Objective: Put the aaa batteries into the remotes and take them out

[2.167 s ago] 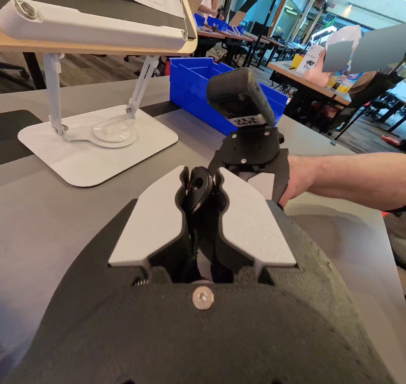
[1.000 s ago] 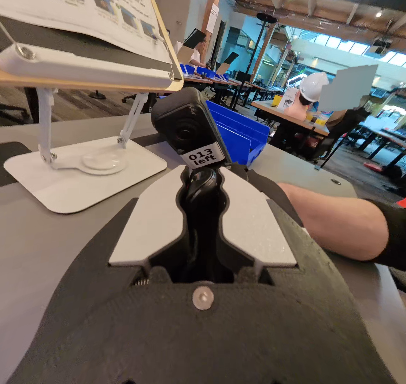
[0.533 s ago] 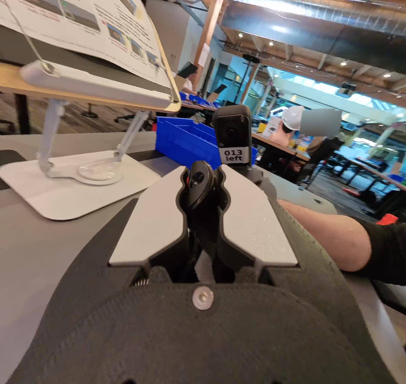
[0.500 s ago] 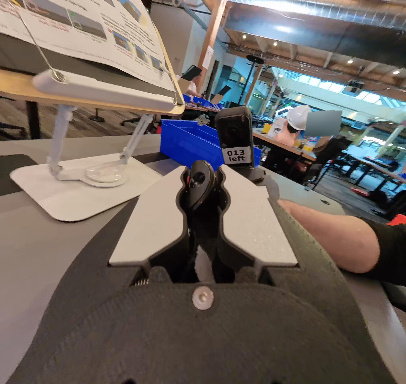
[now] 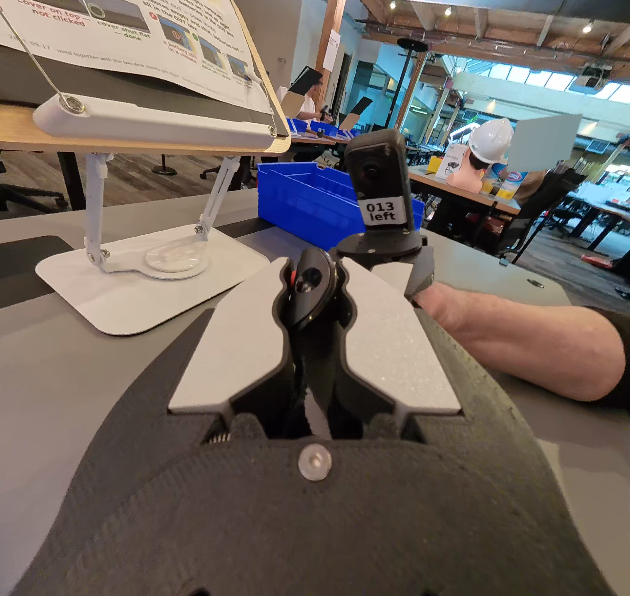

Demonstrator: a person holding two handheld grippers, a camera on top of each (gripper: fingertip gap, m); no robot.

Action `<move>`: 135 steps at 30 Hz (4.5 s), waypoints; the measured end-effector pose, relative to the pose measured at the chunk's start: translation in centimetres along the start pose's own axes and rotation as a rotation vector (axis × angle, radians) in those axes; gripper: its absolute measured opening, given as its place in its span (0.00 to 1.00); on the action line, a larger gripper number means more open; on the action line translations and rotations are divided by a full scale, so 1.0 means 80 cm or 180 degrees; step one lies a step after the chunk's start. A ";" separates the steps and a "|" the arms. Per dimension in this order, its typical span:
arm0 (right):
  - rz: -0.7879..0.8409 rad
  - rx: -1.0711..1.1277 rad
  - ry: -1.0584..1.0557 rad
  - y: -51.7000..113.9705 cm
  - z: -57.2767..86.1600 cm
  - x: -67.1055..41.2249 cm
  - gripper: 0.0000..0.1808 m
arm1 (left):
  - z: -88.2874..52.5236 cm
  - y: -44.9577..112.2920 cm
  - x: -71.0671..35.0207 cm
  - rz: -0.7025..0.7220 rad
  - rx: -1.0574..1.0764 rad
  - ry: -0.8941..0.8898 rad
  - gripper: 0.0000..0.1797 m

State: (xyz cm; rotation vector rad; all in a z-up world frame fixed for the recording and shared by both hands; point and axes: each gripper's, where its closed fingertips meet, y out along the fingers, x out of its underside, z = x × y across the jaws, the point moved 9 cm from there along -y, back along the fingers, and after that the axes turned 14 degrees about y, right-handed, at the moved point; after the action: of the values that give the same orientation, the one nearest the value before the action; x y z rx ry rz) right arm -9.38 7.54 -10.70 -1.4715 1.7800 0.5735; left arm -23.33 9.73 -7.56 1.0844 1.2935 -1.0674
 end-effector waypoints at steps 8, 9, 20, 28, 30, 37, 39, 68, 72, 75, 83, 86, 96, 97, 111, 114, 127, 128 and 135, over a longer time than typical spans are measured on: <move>0.0022 -0.0124 -0.0009 -0.008 0.007 0.006 0.15 | 0.003 0.008 -0.004 -0.0155 -0.0062 0.0180 0.13; 0.0035 -0.0109 -0.0016 -0.008 0.007 0.007 0.15 | 0.003 0.008 -0.004 -0.0154 -0.0072 0.0166 0.13; -0.0023 0.0101 -0.0035 -0.025 -0.008 -0.002 0.17 | 0.026 0.020 -0.020 -0.0478 -0.0011 0.0576 0.13; -0.0062 -0.0036 0.0157 -0.033 -0.004 -0.001 0.16 | 0.029 0.027 -0.022 -0.0524 -0.0011 0.0485 0.13; 0.0000 -0.0006 0.0085 -0.035 -0.001 -0.002 0.17 | 0.032 0.030 -0.024 -0.0563 -0.0048 0.0569 0.13; -0.0178 0.0050 0.0142 -0.041 0.011 -0.004 0.19 | 0.030 0.037 -0.026 -0.0635 -0.0153 0.0550 0.13; -0.0281 0.0133 0.0072 -0.043 0.011 -0.009 0.19 | 0.028 0.039 -0.026 -0.0646 -0.0132 0.0547 0.13; 0.0218 0.0060 0.0042 -0.046 -0.018 -0.015 0.13 | 0.015 0.048 -0.030 -0.0081 0.0198 -0.0451 0.12; -0.0044 0.0148 -0.0091 -0.047 -0.015 -0.006 0.14 | 0.019 0.053 -0.022 -0.0187 0.0211 -0.0430 0.12; -0.0196 0.0279 -0.0172 -0.041 -0.011 0.005 0.15 | 0.009 0.051 -0.017 -0.0097 0.0191 -0.0636 0.12; -0.0335 0.0490 -0.0159 -0.054 -0.009 0.004 0.18 | -0.025 0.027 -0.025 0.0274 -0.0105 -0.0935 0.13; -0.0506 0.0945 -0.0232 -0.058 -0.001 0.008 0.34 | -0.036 0.019 -0.020 0.0417 -0.0275 -0.1120 0.13; -0.1139 0.2796 -0.1474 0.008 -0.028 0.025 0.37 | -0.030 0.014 -0.019 0.0948 -0.0535 -0.1742 0.13; -0.1103 0.2809 -0.1451 0.006 -0.029 0.022 0.36 | -0.028 0.014 -0.022 0.0978 -0.0549 -0.1713 0.13; -0.1117 0.0672 -0.0883 -0.053 -0.047 0.003 0.32 | 0.004 0.014 -0.055 0.0939 0.0861 -0.0429 0.32; -0.1408 0.0357 -0.0928 -0.045 -0.054 0.009 0.32 | 0.018 0.018 -0.054 0.1086 0.1160 -0.0320 0.33; -0.0524 0.0024 -0.0482 -0.035 -0.063 -0.002 0.34 | 0.017 -0.001 -0.062 0.1397 0.1159 -0.0095 0.32; -0.0331 -0.0025 -0.0346 -0.039 -0.063 -0.007 0.35 | 0.017 -0.003 -0.063 0.1392 0.1136 -0.0013 0.32; 0.0188 -0.0321 0.0317 -0.042 -0.051 -0.014 0.31 | 0.020 -0.005 -0.061 0.1289 0.1188 0.0260 0.32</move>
State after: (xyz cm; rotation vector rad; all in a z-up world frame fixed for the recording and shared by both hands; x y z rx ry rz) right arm -7.12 4.43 -6.87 -1.5438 1.9013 0.6381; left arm -23.49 8.06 -2.68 1.6064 0.8965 -0.9793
